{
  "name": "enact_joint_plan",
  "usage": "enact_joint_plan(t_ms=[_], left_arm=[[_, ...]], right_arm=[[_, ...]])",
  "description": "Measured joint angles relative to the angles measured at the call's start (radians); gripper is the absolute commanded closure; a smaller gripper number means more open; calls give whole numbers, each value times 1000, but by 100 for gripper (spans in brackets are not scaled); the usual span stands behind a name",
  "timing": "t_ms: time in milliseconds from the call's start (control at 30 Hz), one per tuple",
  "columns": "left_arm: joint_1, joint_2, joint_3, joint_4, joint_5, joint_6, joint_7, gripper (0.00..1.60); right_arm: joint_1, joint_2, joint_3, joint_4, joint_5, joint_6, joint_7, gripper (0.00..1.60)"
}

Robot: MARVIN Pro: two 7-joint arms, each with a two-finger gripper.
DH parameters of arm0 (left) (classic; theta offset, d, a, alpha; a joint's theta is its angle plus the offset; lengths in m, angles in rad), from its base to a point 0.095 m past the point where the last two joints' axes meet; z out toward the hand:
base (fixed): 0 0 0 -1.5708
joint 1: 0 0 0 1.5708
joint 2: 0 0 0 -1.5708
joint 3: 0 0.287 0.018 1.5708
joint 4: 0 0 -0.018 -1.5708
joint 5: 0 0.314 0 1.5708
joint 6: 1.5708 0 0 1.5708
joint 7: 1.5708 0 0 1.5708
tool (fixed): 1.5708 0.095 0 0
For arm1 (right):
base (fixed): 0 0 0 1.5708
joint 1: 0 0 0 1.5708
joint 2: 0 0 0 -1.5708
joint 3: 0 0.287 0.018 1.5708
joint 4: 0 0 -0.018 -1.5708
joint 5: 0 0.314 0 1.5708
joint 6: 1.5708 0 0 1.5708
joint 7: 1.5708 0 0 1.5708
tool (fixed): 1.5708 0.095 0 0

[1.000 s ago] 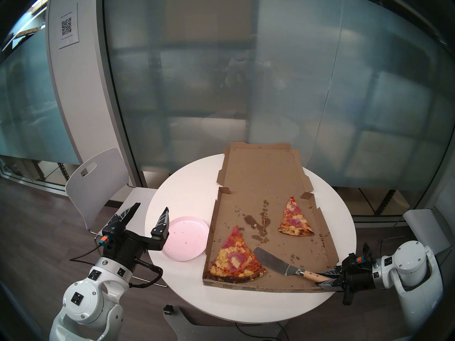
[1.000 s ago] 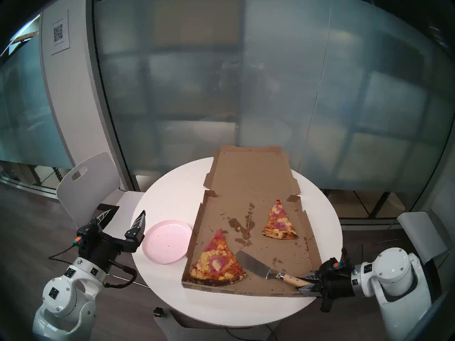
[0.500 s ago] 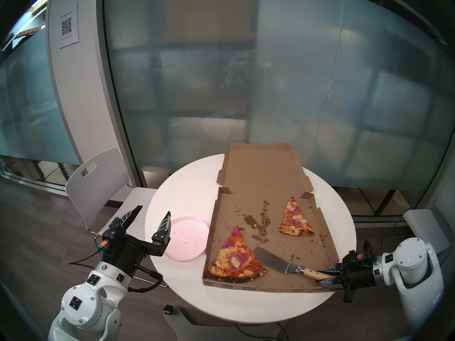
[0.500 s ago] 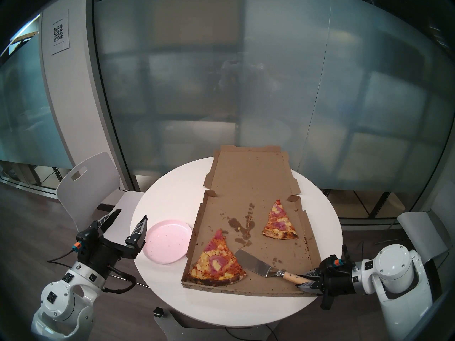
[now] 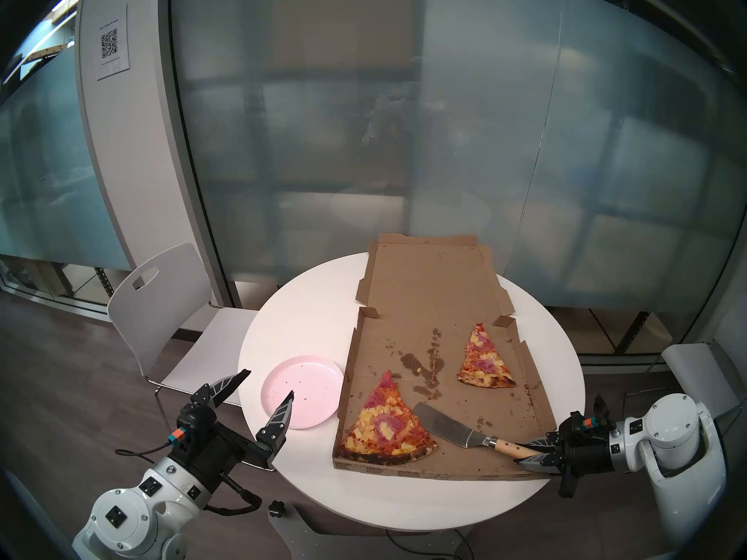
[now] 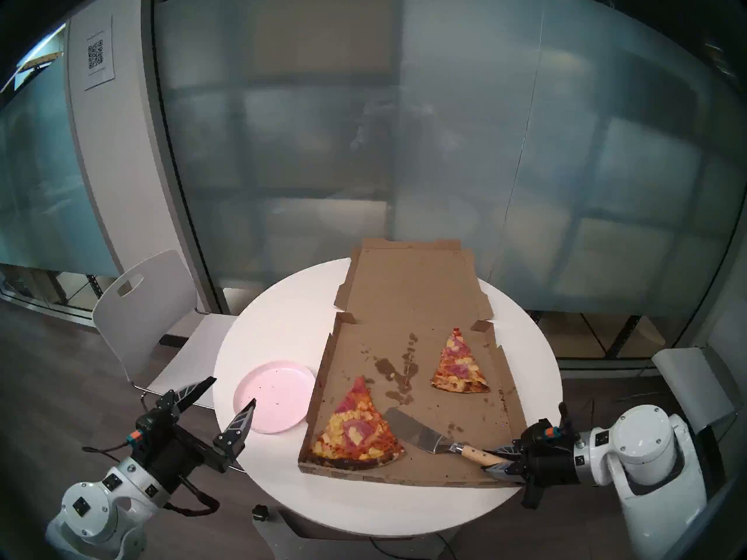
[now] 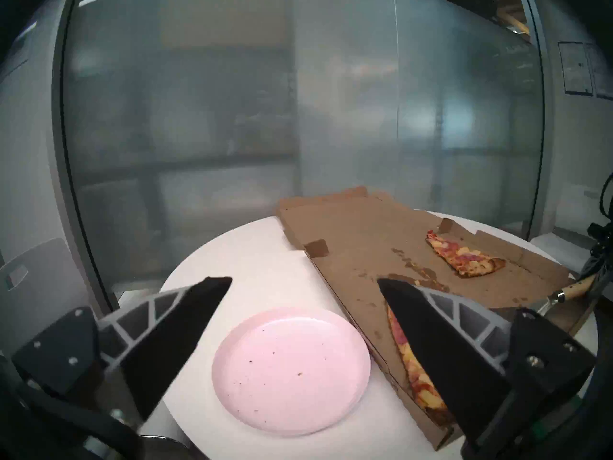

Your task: Put pizza slice onto the plate

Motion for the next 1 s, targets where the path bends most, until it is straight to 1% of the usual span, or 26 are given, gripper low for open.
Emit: enact_joint_plan(t_ms=[267,333,367,400,433,500,533,633,733,833,867,900,1000], left_arm=[[-10,13,53,60,61,-8,-18,1],[-21,14,67,71,74,-8,-19,14],[-26,15,73,75,80,-7,-19,37],[-30,15,77,78,84,-5,-20,37],[-35,16,82,80,88,-4,-20,58],[-47,19,93,89,99,3,-21,58],[-50,19,95,91,101,5,-21,55],[-74,22,110,126,119,18,-20,56],[-94,24,118,158,131,24,-18,48],[-107,26,122,179,139,25,-15,50],[-112,27,123,185,142,25,-15,56],[-119,29,125,191,145,25,-14,79],[-122,33,127,186,147,26,-18,85]], right_arm=[[0,-4,-1,-1,-2,-1,-3,160],[0,-5,-1,-1,-3,-2,-4,160],[0,-5,-2,-1,-3,-3,-5,160],[0,-6,-2,0,-3,-3,-5,160],[0,-6,-3,0,-3,-4,-6,160],[2,-7,-5,2,-4,-6,-7,160],[2,-7,-5,3,-4,-6,-8,160],[8,-7,-11,8,-4,-7,-10,160],[13,-6,-16,12,-4,-7,-11,160],[16,-5,-19,14,-4,-7,-12,160],[18,-4,-19,15,-4,-7,-12,160],[20,-3,-21,16,-4,-7,-13,160],[25,-1,-25,19,-4,-7,-14,160]])
